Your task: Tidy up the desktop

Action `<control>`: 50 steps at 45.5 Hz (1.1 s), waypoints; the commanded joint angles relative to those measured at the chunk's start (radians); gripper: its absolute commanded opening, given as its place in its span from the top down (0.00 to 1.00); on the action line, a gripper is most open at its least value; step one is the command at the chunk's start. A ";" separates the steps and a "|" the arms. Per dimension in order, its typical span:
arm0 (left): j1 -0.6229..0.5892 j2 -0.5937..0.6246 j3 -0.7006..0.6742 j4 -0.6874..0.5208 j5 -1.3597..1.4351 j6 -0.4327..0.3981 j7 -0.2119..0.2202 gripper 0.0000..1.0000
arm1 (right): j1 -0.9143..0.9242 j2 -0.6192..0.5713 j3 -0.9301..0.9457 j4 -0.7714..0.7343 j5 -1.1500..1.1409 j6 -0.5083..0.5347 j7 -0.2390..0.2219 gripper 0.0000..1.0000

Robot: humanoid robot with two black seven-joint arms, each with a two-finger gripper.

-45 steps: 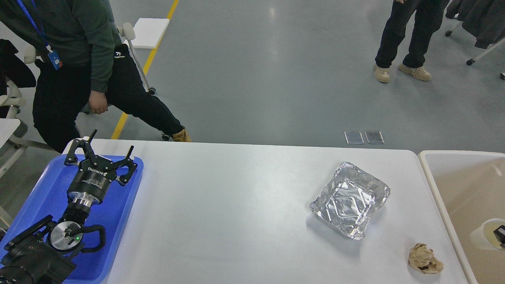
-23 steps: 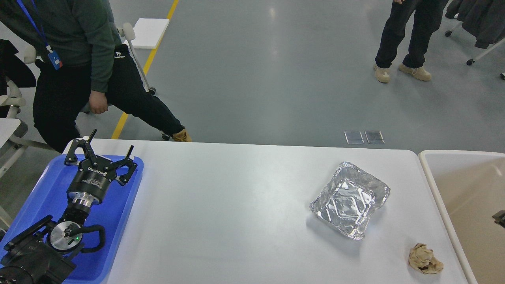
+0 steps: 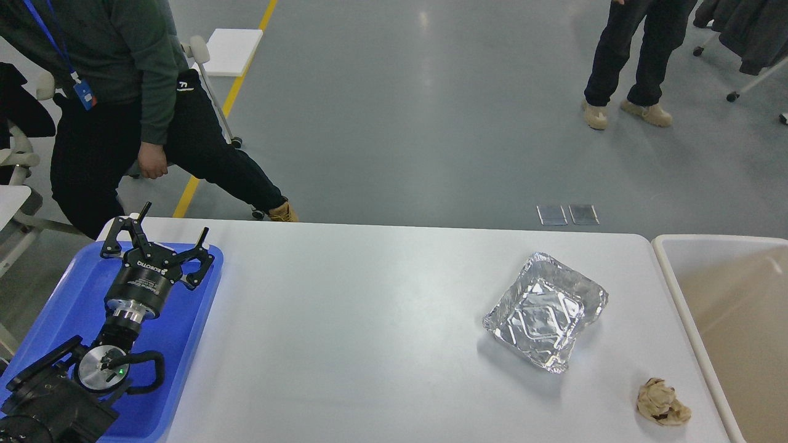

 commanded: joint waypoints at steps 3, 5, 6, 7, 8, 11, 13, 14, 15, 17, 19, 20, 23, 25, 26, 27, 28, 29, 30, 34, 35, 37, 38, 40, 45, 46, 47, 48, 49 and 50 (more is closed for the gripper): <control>0.000 0.001 0.000 -0.001 0.000 0.000 0.000 0.01 | 0.283 -0.084 0.088 0.063 -0.057 0.056 0.000 0.01; 0.000 0.000 0.000 0.001 0.000 0.000 0.000 0.01 | 0.301 -0.089 0.124 0.064 -0.058 0.056 0.000 0.01; 0.000 0.000 0.000 0.001 0.000 0.000 0.000 0.01 | 0.304 -0.090 0.142 0.064 -0.061 0.056 0.000 0.01; 0.000 0.000 0.000 -0.001 0.000 0.000 0.000 0.01 | 0.309 -0.090 0.160 0.063 -0.063 0.056 0.000 0.01; 0.000 0.000 0.000 0.001 0.000 0.000 0.000 0.01 | 0.309 -0.090 0.177 0.063 -0.063 0.056 0.000 0.01; 0.000 0.000 0.000 -0.001 0.000 0.000 0.000 0.01 | 0.315 -0.092 0.220 0.064 -0.063 0.052 0.000 0.01; 0.000 0.000 0.000 0.001 0.000 0.000 0.000 0.01 | 0.327 -0.089 0.243 0.066 -0.054 0.049 0.000 0.01; 0.000 0.000 0.000 -0.001 0.000 0.000 0.000 0.01 | 0.332 -0.089 0.256 0.066 -0.050 0.049 0.000 0.01; 0.000 0.000 0.000 0.001 0.000 0.000 0.000 0.01 | 0.337 -0.089 0.268 0.067 -0.047 0.048 0.000 0.01; 0.000 0.000 0.000 0.001 0.000 0.000 0.000 0.01 | 0.340 -0.089 0.300 0.070 -0.044 0.043 0.001 0.01; 0.000 0.000 0.000 0.001 0.000 0.000 0.000 0.01 | 0.338 -0.092 0.341 0.081 -0.038 0.040 0.001 0.01; 0.000 0.000 0.000 0.001 0.000 0.000 0.000 0.01 | 0.334 -0.093 0.366 0.084 -0.031 0.040 0.003 0.01; 0.000 0.000 0.000 -0.001 0.000 0.000 0.001 0.01 | 0.315 -0.095 0.435 0.086 -0.017 0.039 0.001 0.01; 0.000 0.000 0.000 -0.001 0.000 0.000 0.000 0.01 | 0.297 -0.095 0.472 0.084 -0.012 0.037 0.003 0.01; 0.000 0.000 0.000 -0.001 0.000 0.000 0.000 0.01 | 0.285 -0.095 0.490 0.084 -0.011 0.037 0.003 0.01; 0.000 0.000 0.000 0.001 0.000 0.000 0.000 0.01 | 0.275 -0.095 0.507 0.084 -0.011 0.037 0.003 0.01; 0.000 0.000 0.000 -0.001 0.000 0.000 0.000 0.01 | 0.266 -0.095 0.525 0.084 -0.011 0.037 0.003 0.01; 0.000 0.000 0.000 0.001 0.000 0.000 0.000 0.01 | 0.258 -0.093 0.545 0.084 -0.011 0.037 0.003 0.01; 0.000 0.000 0.000 -0.001 0.000 0.000 0.000 0.01 | 0.251 -0.095 0.564 0.084 -0.011 0.036 0.003 0.01; 0.000 0.001 0.000 0.001 0.000 0.000 0.000 0.01 | 0.211 -0.092 0.637 0.084 -0.011 0.036 0.003 0.00; 0.000 0.001 0.000 0.001 0.000 0.000 0.000 0.01 | 0.200 -0.089 0.650 0.084 -0.011 0.036 0.001 0.00; 0.000 0.001 0.000 0.001 0.000 0.000 0.000 0.01 | 0.183 -0.085 0.670 0.084 -0.011 0.036 0.001 0.00; 0.000 0.000 0.000 0.001 0.000 0.000 0.000 0.01 | 0.180 -0.084 0.673 0.084 -0.011 0.036 0.003 0.00; 0.000 0.000 0.000 0.001 0.000 0.000 0.000 0.01 | 0.177 -0.082 0.676 0.084 -0.012 0.036 0.001 0.00; 0.000 0.001 0.000 0.001 0.000 0.000 0.000 0.01 | 0.176 -0.079 0.665 0.087 -0.012 0.036 0.003 0.00; 0.000 0.000 0.000 0.001 0.000 0.000 0.000 0.01 | 0.174 -0.076 0.662 0.089 -0.012 0.036 0.003 0.00; 0.000 0.000 0.000 0.001 0.000 0.000 0.001 0.01 | 0.174 -0.075 0.659 0.093 -0.015 0.037 0.003 0.00; 0.000 0.001 0.000 -0.001 0.000 0.000 0.000 0.01 | 0.176 -0.076 0.655 0.101 -0.021 0.037 0.003 0.00; 0.000 0.000 0.000 -0.001 0.000 0.000 0.000 0.01 | 0.176 -0.078 0.645 0.113 -0.024 0.037 0.003 0.00; 0.000 0.000 0.000 -0.001 0.000 0.000 0.000 0.01 | 0.176 -0.082 0.633 0.126 -0.029 0.037 0.003 0.00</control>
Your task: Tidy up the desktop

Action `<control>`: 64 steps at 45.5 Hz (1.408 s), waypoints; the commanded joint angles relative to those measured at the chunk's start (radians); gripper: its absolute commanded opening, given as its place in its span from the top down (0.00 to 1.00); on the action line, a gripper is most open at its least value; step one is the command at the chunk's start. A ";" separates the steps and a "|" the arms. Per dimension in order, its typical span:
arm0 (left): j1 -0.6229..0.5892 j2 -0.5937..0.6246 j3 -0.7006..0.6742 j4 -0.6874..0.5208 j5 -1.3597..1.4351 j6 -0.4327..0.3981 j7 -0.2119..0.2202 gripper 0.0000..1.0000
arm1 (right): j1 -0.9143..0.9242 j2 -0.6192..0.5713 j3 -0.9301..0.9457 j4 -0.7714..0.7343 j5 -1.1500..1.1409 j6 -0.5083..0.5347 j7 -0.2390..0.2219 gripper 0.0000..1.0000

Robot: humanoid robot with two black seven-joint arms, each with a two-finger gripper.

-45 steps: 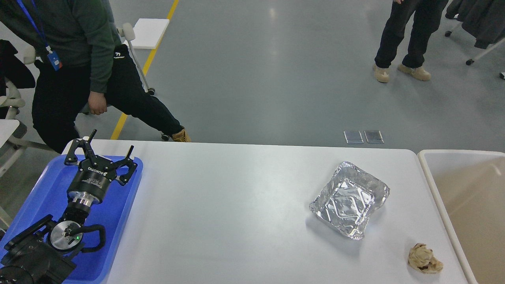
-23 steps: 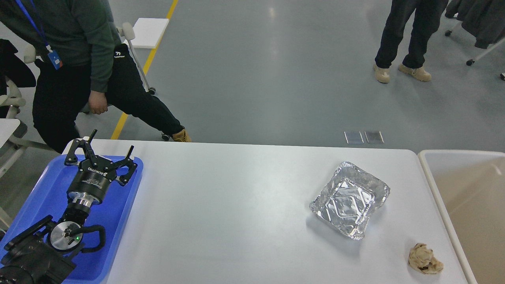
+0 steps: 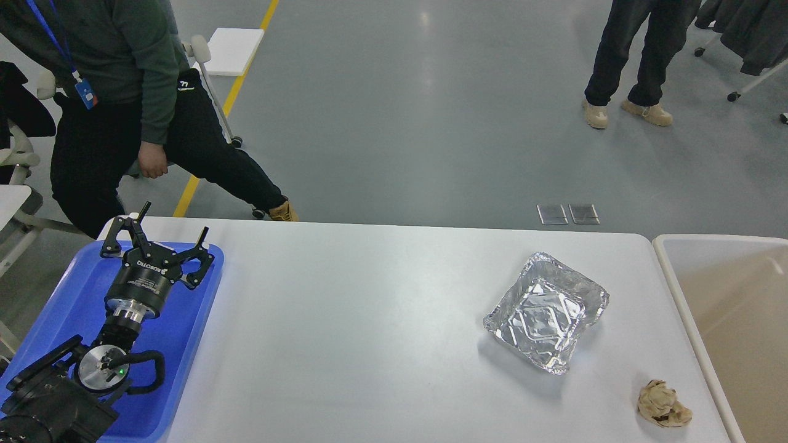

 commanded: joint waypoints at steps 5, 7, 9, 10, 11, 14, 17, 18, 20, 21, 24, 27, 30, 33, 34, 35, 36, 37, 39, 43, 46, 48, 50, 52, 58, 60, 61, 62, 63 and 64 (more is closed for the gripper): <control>0.000 0.001 0.000 -0.001 0.000 0.000 0.001 0.01 | -0.003 -0.018 -0.105 0.133 -0.020 0.002 0.001 0.00; 0.000 0.000 0.000 0.000 0.000 0.000 0.001 0.01 | 0.011 -0.029 -0.154 0.171 -0.020 0.002 0.001 0.00; 0.000 0.000 0.000 0.000 0.000 0.000 0.001 0.01 | 0.038 -0.038 -0.204 0.210 -0.024 0.004 0.001 0.00; 0.000 0.000 0.000 0.000 0.000 0.000 0.001 0.01 | 0.073 -0.038 -0.270 0.249 -0.035 0.004 0.001 0.00; 0.000 0.000 0.000 -0.001 0.000 0.000 0.001 0.01 | 0.089 -0.037 -0.304 0.268 -0.043 0.004 0.001 0.00; 0.000 0.000 0.000 -0.001 0.000 0.000 0.001 0.01 | 0.176 -0.022 -0.457 0.338 -0.093 0.006 0.001 0.00; 0.000 0.000 0.000 -0.001 0.000 0.000 0.001 0.01 | 0.236 0.006 -0.554 0.374 -0.124 0.009 -0.001 0.00; 0.000 0.000 0.000 -0.001 0.000 0.000 0.001 0.01 | 0.257 0.021 -0.583 0.383 -0.132 0.012 -0.001 0.00; 0.000 0.000 0.000 -0.001 0.000 0.000 0.001 0.01 | 0.300 0.050 -0.640 0.389 -0.144 0.016 -0.001 0.00; 0.000 0.000 0.000 -0.001 0.000 0.000 0.001 0.01 | 0.322 0.066 -0.669 0.391 -0.150 0.018 -0.001 0.00; 0.000 0.000 0.000 0.000 0.000 0.000 0.001 0.01 | 0.377 0.113 -0.755 0.400 -0.159 0.021 -0.001 0.00; 0.000 0.000 0.000 -0.001 0.000 0.000 0.001 0.01 | 0.420 0.169 -0.835 0.411 -0.164 0.029 -0.001 0.00; 0.000 0.000 0.000 -0.001 0.000 0.000 0.001 0.01 | 0.460 0.222 -0.901 0.420 -0.162 0.048 -0.001 0.00; 0.000 0.000 0.000 -0.001 0.000 0.000 0.001 0.01 | 0.491 0.276 -0.953 0.443 -0.162 0.068 0.001 0.00; 0.000 0.000 0.000 -0.001 0.000 0.000 0.001 0.01 | 0.498 0.294 -0.970 0.452 -0.162 0.073 -0.001 0.00; 0.000 0.000 0.000 -0.001 0.000 0.000 0.001 0.01 | 0.506 0.311 -0.984 0.461 -0.162 0.078 -0.001 0.00; 0.000 0.000 0.000 -0.001 0.000 0.000 0.001 0.01 | 0.515 0.328 -0.997 0.470 -0.161 0.082 -0.001 0.00; 0.000 0.000 0.000 -0.001 0.000 0.000 0.001 0.01 | 0.523 0.343 -1.011 0.480 -0.161 0.087 -0.001 0.00; 0.000 0.000 0.000 0.000 0.000 0.000 0.001 0.01 | 0.538 0.377 -1.040 0.501 -0.161 0.093 -0.001 0.00; 0.000 0.000 0.000 -0.001 0.000 0.000 0.001 0.01 | 0.561 0.448 -1.109 0.541 -0.159 0.095 -0.001 0.00; 0.000 0.000 0.000 0.000 0.000 0.000 0.001 0.01 | 0.578 0.508 -1.162 0.578 -0.155 0.095 -0.001 0.00; 0.000 0.000 0.000 -0.001 0.000 0.000 0.001 0.01 | 0.586 0.534 -1.186 0.599 -0.153 0.095 -0.001 0.00; 0.000 0.000 0.000 -0.001 0.000 0.000 0.001 0.01 | 0.586 0.554 -1.205 0.616 -0.153 0.095 -0.001 0.00; 0.000 0.000 0.000 -0.001 0.000 0.000 0.001 0.01 | 0.586 0.566 -1.218 0.632 -0.155 0.095 -0.001 0.00; 0.000 0.000 0.000 0.000 0.000 0.000 0.001 0.01 | 0.586 0.572 -1.237 0.673 -0.165 0.096 -0.001 0.00; 0.000 0.000 0.000 -0.001 0.000 0.000 0.001 0.01 | 0.584 0.571 -1.251 0.676 -0.173 0.096 -0.001 0.00; 0.000 0.000 0.000 0.000 0.000 0.000 0.001 0.01 | 0.584 0.569 -1.258 0.678 -0.179 0.096 -0.001 0.00; 0.000 0.000 0.000 0.000 0.000 0.000 0.001 0.01 | 0.583 0.569 -1.266 0.679 -0.187 0.096 -0.001 0.00; 0.000 0.000 0.000 0.000 0.000 0.000 0.001 0.01 | 0.583 0.568 -1.272 0.682 -0.194 0.096 -0.001 0.00; 0.000 0.000 0.000 0.000 0.000 0.000 0.001 0.01 | 0.584 0.566 -1.280 0.690 -0.201 0.096 -0.001 0.00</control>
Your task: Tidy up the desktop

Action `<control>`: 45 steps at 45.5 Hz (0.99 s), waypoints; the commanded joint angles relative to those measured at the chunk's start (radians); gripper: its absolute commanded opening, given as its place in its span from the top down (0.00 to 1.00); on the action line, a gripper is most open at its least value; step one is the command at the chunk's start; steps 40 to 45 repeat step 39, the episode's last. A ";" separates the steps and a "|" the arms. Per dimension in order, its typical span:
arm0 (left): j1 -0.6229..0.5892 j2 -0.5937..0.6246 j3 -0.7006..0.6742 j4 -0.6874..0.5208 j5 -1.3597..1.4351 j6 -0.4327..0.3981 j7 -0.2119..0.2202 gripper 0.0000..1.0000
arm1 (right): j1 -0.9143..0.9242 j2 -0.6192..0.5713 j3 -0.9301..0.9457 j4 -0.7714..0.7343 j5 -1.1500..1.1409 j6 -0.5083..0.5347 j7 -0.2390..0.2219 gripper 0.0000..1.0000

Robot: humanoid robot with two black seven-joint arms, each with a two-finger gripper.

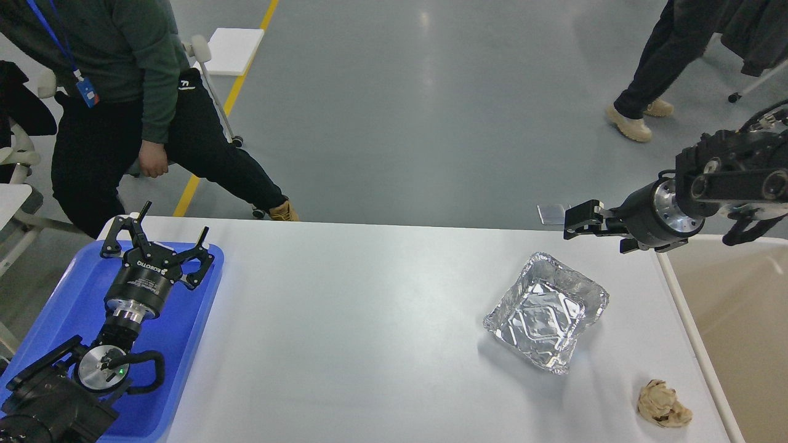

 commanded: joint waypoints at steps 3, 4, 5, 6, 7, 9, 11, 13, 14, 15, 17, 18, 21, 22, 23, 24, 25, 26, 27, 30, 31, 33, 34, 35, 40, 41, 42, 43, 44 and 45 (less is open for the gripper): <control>0.000 0.000 0.000 0.000 0.000 0.000 0.000 0.01 | 0.022 0.036 -0.106 0.095 -0.038 0.009 0.000 0.00; 0.000 0.000 0.000 0.001 0.000 0.000 0.000 0.01 | 0.027 0.036 -0.109 0.104 -0.037 0.009 0.000 0.00; 0.000 0.000 0.000 0.000 0.000 0.000 0.000 0.01 | 0.035 0.036 -0.112 0.115 -0.035 0.009 -0.002 0.00; 0.000 0.000 0.000 0.000 0.000 0.000 0.000 0.01 | 0.045 0.034 -0.113 0.127 -0.035 0.009 -0.002 0.00; 0.000 0.000 0.000 0.001 0.000 0.000 0.000 0.01 | 0.056 0.034 -0.113 0.141 -0.035 0.009 -0.002 0.00; 0.000 0.000 0.000 0.001 0.000 0.000 0.000 0.01 | 0.077 0.031 -0.115 0.167 -0.033 0.010 -0.003 0.00; 0.000 0.000 0.000 0.000 0.000 0.000 0.000 0.01 | 0.096 0.030 -0.116 0.188 -0.033 0.016 -0.005 0.00; 0.000 0.000 0.000 0.001 0.000 0.000 0.000 0.01 | 0.117 0.027 -0.116 0.208 -0.033 0.032 -0.008 0.00; 0.000 0.000 0.000 0.001 0.000 0.000 0.000 0.01 | 0.128 0.024 -0.116 0.218 -0.032 0.041 -0.009 0.00; 0.000 0.000 0.000 0.001 0.000 0.000 0.000 0.01 | 0.140 0.021 -0.118 0.230 -0.033 0.051 -0.009 0.00; 0.000 0.000 0.000 0.001 0.000 0.000 0.000 0.01 | 0.169 0.011 -0.116 0.254 -0.032 0.074 -0.009 0.00; 0.000 0.000 0.000 0.001 0.000 0.000 0.000 0.01 | 0.183 0.010 -0.118 0.267 -0.033 0.087 -0.009 0.00; 0.000 0.000 0.000 0.001 0.000 0.000 0.000 0.01 | 0.229 0.004 -0.116 0.300 -0.033 0.116 -0.008 0.00; 0.000 0.000 0.000 0.000 0.000 0.000 0.000 0.01 | 0.243 0.002 -0.116 0.305 -0.033 0.125 -0.008 0.00; 0.000 0.000 0.000 0.001 0.000 0.000 0.000 0.01 | 0.255 0.002 -0.118 0.307 -0.033 0.131 -0.009 0.00; 0.000 0.000 0.000 0.001 0.000 0.000 0.000 0.01 | 0.265 0.002 -0.118 0.307 -0.033 0.136 -0.009 0.00; 0.000 0.000 0.000 0.001 0.000 0.000 0.000 0.01 | 0.272 0.002 -0.119 0.307 -0.033 0.141 -0.009 0.00; 0.000 0.000 0.000 0.001 0.000 0.000 0.000 0.01 | 0.278 0.002 -0.127 0.308 -0.033 0.144 -0.009 0.00; 0.000 0.000 0.000 0.001 0.000 0.000 0.000 0.01 | 0.288 0.004 -0.133 0.307 -0.033 0.147 -0.009 0.00; 0.000 0.000 0.000 0.001 0.000 0.000 0.000 0.01 | 0.301 0.005 -0.144 0.307 -0.033 0.151 -0.009 0.00; 0.000 0.000 0.000 0.001 0.000 0.000 0.000 0.01 | 0.305 0.005 -0.144 0.307 -0.033 0.151 -0.009 0.00; 0.000 0.000 0.000 0.001 0.000 0.000 0.000 0.01 | 0.305 0.005 -0.145 0.307 -0.033 0.151 -0.009 0.00; 0.000 0.000 0.000 0.001 0.000 0.000 0.000 0.01 | 0.305 0.005 -0.147 0.307 -0.033 0.151 -0.008 0.00; 0.000 0.000 0.000 0.001 0.000 0.000 0.000 0.01 | 0.305 0.005 -0.147 0.307 -0.033 0.151 -0.009 0.00; 0.000 0.000 0.000 0.001 0.000 0.000 0.000 0.01 | 0.303 0.005 -0.158 0.308 -0.033 0.147 -0.009 0.00; 0.000 0.000 0.000 0.001 0.000 0.000 0.000 0.01 | 0.303 0.005 -0.158 0.308 -0.033 0.147 -0.009 0.00; 0.000 0.000 0.000 0.001 0.000 0.000 0.000 0.01 | 0.303 0.005 -0.158 0.308 -0.033 0.147 -0.009 0.00; 0.000 0.000 0.000 0.001 0.000 0.000 0.000 0.01 | 0.303 0.005 -0.158 0.308 -0.033 0.147 -0.009 0.00; 0.000 0.000 0.000 0.001 0.000 0.000 0.000 0.01 | 0.303 0.005 -0.158 0.308 -0.033 0.147 -0.009 0.00; 0.000 0.000 0.000 0.001 0.000 0.000 0.000 0.01 | 0.303 0.005 -0.158 0.308 -0.033 0.147 -0.009 0.00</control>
